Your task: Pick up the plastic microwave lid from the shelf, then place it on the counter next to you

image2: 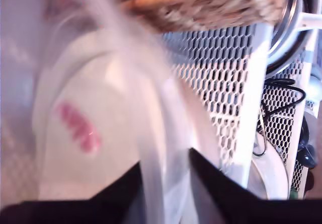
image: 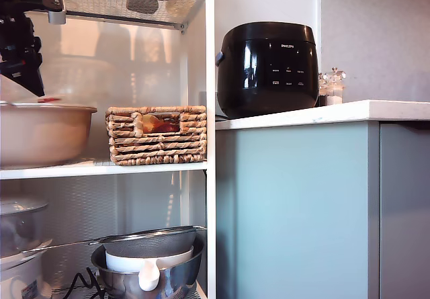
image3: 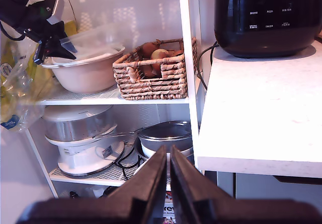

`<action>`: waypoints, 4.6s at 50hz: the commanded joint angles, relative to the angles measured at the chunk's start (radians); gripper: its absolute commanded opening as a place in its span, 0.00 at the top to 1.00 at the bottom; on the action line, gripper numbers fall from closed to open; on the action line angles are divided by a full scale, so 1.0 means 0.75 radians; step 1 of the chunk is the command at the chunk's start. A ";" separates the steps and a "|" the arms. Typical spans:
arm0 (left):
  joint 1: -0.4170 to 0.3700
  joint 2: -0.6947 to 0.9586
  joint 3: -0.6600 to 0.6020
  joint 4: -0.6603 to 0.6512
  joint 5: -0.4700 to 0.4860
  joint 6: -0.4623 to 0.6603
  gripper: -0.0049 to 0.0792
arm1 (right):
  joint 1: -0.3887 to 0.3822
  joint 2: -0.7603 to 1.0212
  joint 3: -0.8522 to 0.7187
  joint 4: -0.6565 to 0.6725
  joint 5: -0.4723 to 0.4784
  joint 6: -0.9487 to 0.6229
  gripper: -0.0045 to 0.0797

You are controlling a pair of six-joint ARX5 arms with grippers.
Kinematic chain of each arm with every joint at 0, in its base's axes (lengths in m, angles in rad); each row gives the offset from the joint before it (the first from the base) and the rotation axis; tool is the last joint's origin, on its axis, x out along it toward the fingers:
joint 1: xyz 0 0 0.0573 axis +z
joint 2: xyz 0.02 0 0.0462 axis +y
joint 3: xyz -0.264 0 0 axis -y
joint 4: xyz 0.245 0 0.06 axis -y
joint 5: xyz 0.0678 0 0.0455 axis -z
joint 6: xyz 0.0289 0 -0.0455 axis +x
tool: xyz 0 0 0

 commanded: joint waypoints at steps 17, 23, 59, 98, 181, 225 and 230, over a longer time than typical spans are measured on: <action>-0.085 0.011 0.133 -0.152 -0.074 0.104 0.97 | 0.006 -0.006 -0.014 0.015 -0.009 0.001 0.96; -0.102 0.011 0.193 -0.256 -0.073 0.103 0.97 | 0.006 -0.006 -0.014 0.016 -0.009 0.001 0.96; -0.253 0.010 0.379 -0.740 -0.067 -0.229 0.97 | 0.006 -0.006 -0.014 0.024 -0.009 0.001 0.96; -0.727 -0.066 0.387 -0.994 -0.140 -0.516 0.97 | 0.006 -0.006 -0.014 0.012 -0.009 0.001 0.96; -1.041 0.501 0.387 0.255 0.762 -0.045 0.97 | 0.006 -0.007 -0.002 -0.075 0.482 0.107 0.96; -1.012 0.502 0.387 0.547 0.641 0.049 0.51 | 0.006 -0.007 0.012 -0.055 0.415 0.111 0.96; -1.026 0.501 0.387 0.582 0.640 0.049 0.49 | 0.006 -0.007 0.012 -0.057 0.415 0.111 0.96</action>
